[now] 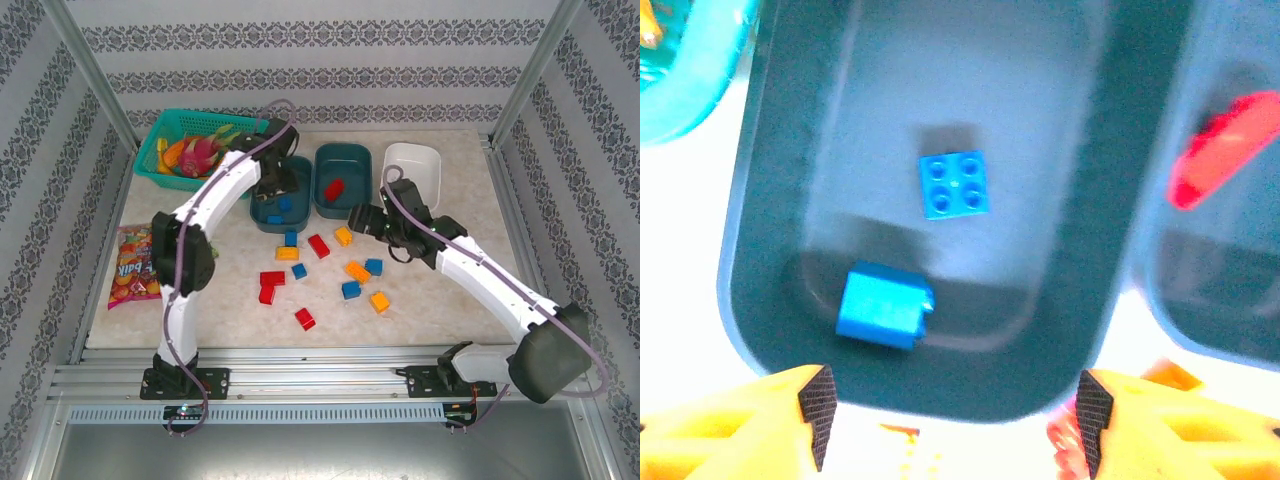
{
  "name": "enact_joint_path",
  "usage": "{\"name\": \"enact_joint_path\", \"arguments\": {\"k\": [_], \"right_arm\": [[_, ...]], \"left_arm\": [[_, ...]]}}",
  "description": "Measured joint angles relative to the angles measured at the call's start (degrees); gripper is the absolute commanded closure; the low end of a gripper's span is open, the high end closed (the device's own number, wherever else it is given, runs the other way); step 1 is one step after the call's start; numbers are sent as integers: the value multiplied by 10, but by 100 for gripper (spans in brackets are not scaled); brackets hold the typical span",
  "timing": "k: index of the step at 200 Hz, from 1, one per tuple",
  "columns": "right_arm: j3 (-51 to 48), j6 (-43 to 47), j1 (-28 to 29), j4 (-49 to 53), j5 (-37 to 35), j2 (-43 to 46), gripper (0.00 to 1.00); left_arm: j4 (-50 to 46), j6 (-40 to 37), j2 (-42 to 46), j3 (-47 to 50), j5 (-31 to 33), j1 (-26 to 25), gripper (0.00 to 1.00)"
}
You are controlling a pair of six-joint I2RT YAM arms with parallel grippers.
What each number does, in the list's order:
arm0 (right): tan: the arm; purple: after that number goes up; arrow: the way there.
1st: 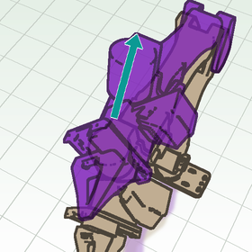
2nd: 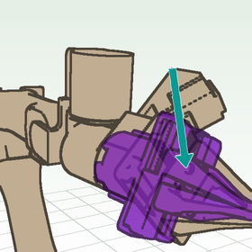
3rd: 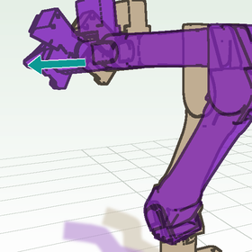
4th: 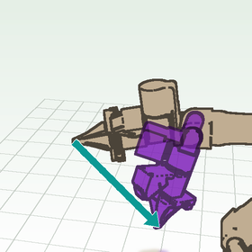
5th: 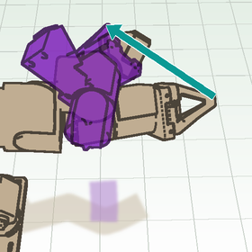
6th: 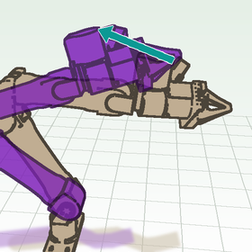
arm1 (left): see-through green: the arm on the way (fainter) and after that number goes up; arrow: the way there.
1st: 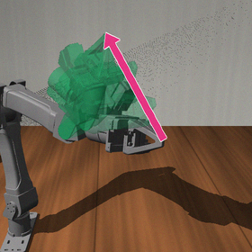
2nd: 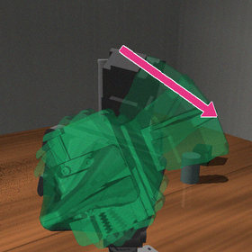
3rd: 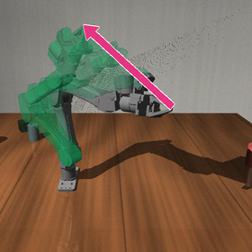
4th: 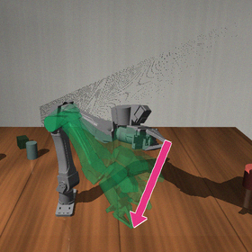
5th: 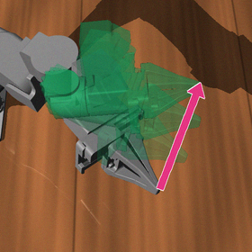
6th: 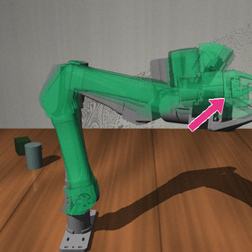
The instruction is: Sort the legos into containers by color
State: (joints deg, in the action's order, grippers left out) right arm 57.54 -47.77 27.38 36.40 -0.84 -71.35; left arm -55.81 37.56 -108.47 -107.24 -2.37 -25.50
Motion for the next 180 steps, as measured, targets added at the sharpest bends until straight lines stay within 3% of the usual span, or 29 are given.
{"name": "enact_joint_path", "arguments": {"k": [38, 74, 139, 180], "right_arm": [[-118, -146, -21, 59, 35, 35, 21], [-183, -262, -21, 27, 88, 6, 21], [-212, -360, -8, -42, 127, -43, 28], [-217, -391, 3, -45, 130, -60, 42]], "left_arm": [[158, -13, 223, 251, -87, -62, 16], [222, -18, 357, 417, -151, -86, 15], [229, -10, 468, 494, -169, -86, 15], [242, 0, 470, 495, -167, -87, 16]]}}
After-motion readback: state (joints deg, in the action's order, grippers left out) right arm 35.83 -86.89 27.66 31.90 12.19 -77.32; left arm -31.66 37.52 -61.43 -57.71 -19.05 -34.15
